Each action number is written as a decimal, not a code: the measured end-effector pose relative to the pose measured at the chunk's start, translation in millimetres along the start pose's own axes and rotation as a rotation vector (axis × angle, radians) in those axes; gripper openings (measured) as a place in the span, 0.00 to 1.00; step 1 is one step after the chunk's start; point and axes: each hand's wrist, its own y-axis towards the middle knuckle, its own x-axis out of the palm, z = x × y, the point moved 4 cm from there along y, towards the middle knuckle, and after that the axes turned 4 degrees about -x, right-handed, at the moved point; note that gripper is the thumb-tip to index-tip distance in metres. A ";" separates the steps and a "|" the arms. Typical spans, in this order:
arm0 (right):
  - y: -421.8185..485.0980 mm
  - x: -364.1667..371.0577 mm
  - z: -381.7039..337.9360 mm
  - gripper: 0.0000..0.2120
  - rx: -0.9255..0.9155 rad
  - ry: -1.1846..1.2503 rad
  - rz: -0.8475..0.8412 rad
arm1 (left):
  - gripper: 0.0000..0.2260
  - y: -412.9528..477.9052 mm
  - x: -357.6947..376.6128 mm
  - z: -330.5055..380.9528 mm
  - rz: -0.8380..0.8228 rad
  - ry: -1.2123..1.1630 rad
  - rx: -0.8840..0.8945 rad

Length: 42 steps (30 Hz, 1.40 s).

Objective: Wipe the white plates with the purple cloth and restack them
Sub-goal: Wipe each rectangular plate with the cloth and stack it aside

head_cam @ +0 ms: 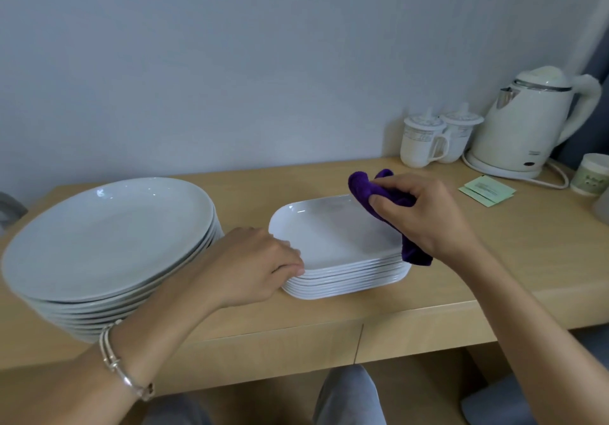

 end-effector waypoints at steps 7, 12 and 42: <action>4.2 -11.2 -3.5 0.16 -0.010 0.073 0.061 | 0.14 -10.6 1.6 1.4 0.403 0.047 0.219; 6.4 -14.0 -4.1 0.13 -0.013 0.081 0.083 | 0.03 -14.7 -8.7 9.7 0.590 -0.024 0.287; -2.3 3.2 11.6 0.15 0.061 0.131 -0.005 | 0.08 -14.0 14.3 12.8 0.592 0.153 0.407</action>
